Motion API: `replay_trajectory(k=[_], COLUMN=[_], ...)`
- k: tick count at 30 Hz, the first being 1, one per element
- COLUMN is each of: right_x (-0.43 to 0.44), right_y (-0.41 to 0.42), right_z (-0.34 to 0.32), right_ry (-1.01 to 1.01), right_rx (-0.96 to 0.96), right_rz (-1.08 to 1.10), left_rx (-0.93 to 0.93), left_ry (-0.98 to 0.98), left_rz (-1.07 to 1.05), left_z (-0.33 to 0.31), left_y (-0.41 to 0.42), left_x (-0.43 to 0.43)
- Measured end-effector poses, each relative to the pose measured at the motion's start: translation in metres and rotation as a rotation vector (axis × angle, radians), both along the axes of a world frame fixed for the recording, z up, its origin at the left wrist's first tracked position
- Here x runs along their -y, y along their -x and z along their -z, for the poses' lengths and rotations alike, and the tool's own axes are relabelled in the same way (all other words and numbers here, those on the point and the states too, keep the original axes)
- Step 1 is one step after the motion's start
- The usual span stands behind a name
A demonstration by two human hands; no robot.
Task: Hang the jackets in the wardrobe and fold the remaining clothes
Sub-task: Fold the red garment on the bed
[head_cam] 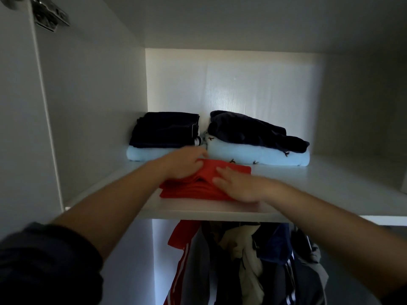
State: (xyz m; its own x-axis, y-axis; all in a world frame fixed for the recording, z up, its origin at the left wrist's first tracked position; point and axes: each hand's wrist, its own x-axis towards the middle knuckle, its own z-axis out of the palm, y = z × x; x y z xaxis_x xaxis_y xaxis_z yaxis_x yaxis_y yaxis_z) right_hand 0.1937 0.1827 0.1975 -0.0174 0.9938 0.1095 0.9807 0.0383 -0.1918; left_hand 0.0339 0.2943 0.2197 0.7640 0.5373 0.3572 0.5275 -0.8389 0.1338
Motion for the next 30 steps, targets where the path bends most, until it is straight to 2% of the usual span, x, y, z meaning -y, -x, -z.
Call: replay_trajectory(k=[2,4,6,7,8,9,11,13,16,20,22,25,28,30], right_x=[0.003,0.002,-0.007,-0.011,-0.013,-0.015,-0.014,-0.006,0.009,0.027,0.03,0.025,0.015,0.0], right_y=[-0.011,-0.03,-0.048,-0.052,-0.054,-0.055,-0.054,-0.045,-0.024,0.013,0.023,0.023,0.025,0.031], right_z=[0.011,0.003,-0.012,-0.018,-0.021,-0.021,-0.02,-0.021,-0.022,-0.017,-0.006,0.006,0.01,0.012], right_ry=[0.124,0.161,0.157,0.116,0.064,0.004,-0.121,-0.187,-0.168,-0.059,0.035,0.012,-0.012,-0.032], right_rx=[0.084,0.153,0.329,0.417,0.456,0.412,0.191,0.014,-0.168,-0.118,-0.023,0.067,0.096,0.101], right_rz=[0.01,0.014,0.108,0.167,0.202,0.215,0.167,0.068,-0.049,-0.21,-0.258,-0.193,-0.198,-0.196], left_rx=[-0.154,-0.294,-0.421,-0.379,-0.263,-0.136,0.028,-0.043,-0.231,-0.203,-0.144,-0.097,-0.097,-0.087], left_ry=[0.151,0.055,-0.062,-0.026,0.051,0.093,0.018,0.02,0.235,0.339,0.264,0.173,0.145,0.059], left_rz=[0.008,-0.123,-0.226,-0.206,-0.163,-0.115,0.018,0.107,0.049,0.02,-0.044,-0.165,-0.136,-0.145], left_z=[0.019,0.024,0.009,-0.004,-0.015,-0.022,-0.022,-0.006,0.017,0.014,0.013,0.017,0.028,0.032], left_y=[0.003,0.011,0.022,0.028,0.034,0.039,0.046,0.045,0.031,0.023,0.027,0.041,0.059,0.069], left_x=[-0.003,-0.005,0.005,0.012,0.018,0.02,0.023,0.026,0.029,0.029,0.031,0.032,0.041,0.037])
